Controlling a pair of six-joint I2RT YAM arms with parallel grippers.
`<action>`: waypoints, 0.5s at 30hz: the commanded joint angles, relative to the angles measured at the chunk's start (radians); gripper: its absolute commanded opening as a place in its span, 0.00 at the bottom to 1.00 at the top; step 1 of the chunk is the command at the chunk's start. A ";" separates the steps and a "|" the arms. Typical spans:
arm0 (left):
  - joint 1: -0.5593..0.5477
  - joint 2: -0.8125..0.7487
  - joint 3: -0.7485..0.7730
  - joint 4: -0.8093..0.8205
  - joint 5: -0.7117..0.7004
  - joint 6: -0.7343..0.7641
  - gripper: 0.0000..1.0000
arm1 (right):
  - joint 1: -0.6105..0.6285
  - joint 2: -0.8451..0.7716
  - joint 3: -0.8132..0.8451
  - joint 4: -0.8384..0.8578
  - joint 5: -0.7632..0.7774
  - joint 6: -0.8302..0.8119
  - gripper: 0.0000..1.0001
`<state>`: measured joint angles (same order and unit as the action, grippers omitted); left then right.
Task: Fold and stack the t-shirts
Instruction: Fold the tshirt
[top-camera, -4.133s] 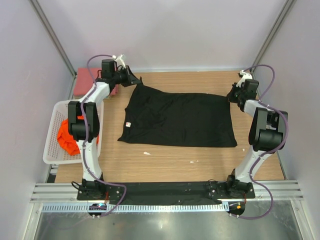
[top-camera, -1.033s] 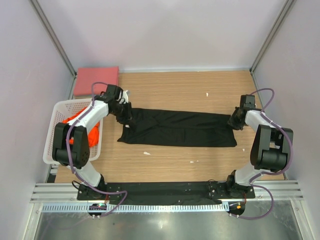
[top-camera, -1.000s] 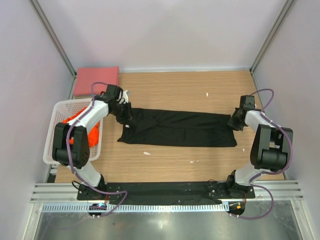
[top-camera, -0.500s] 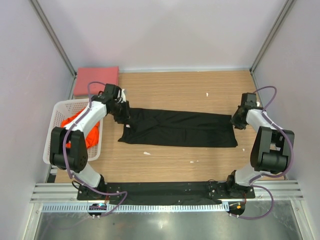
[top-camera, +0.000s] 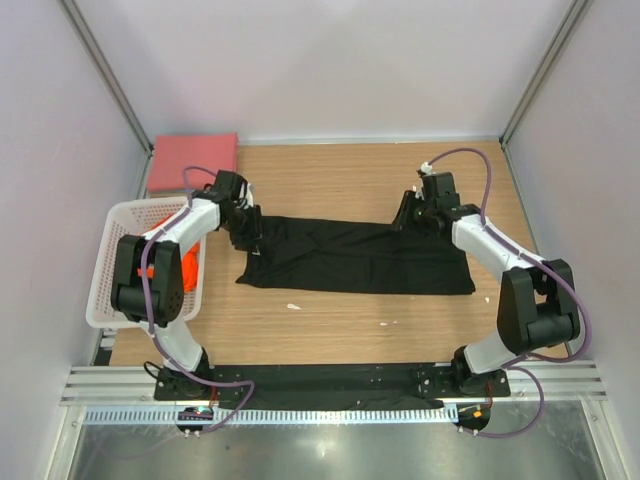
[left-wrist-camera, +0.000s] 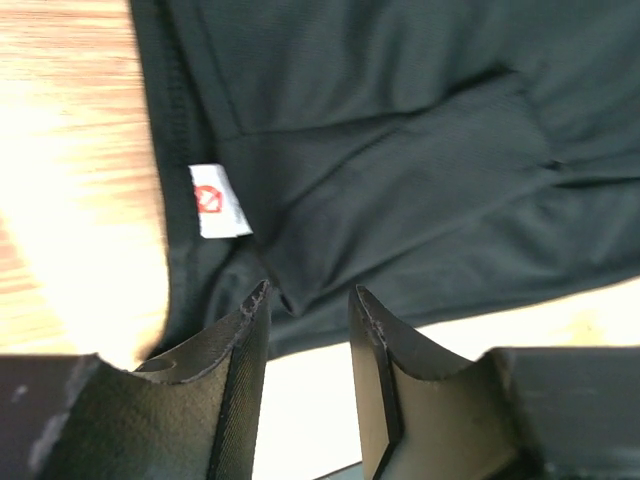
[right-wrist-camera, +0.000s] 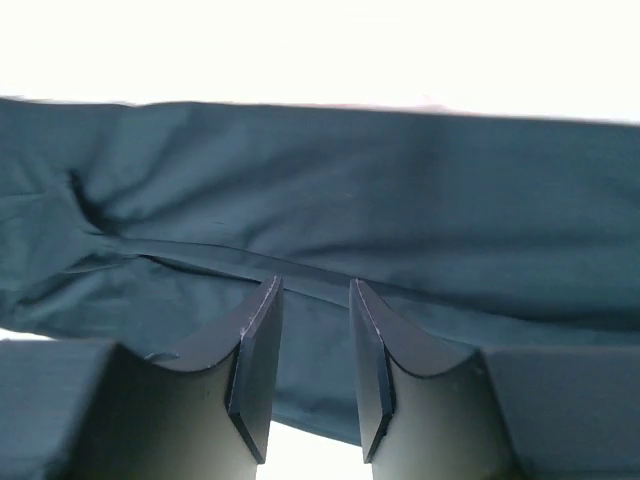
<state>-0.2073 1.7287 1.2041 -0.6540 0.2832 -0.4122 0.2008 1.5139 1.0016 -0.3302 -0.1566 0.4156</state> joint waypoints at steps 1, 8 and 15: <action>0.005 0.023 0.034 0.031 -0.048 0.015 0.39 | 0.000 0.009 0.046 0.059 -0.040 0.028 0.39; 0.003 0.069 0.037 0.096 0.033 0.049 0.36 | 0.043 0.015 0.046 0.138 -0.116 0.028 0.40; -0.029 0.013 0.005 0.128 0.129 0.064 0.32 | 0.120 0.178 0.138 0.258 -0.293 -0.041 0.44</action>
<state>-0.2173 1.7977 1.2057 -0.5728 0.3450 -0.3740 0.2832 1.6157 1.0550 -0.1768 -0.3340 0.4156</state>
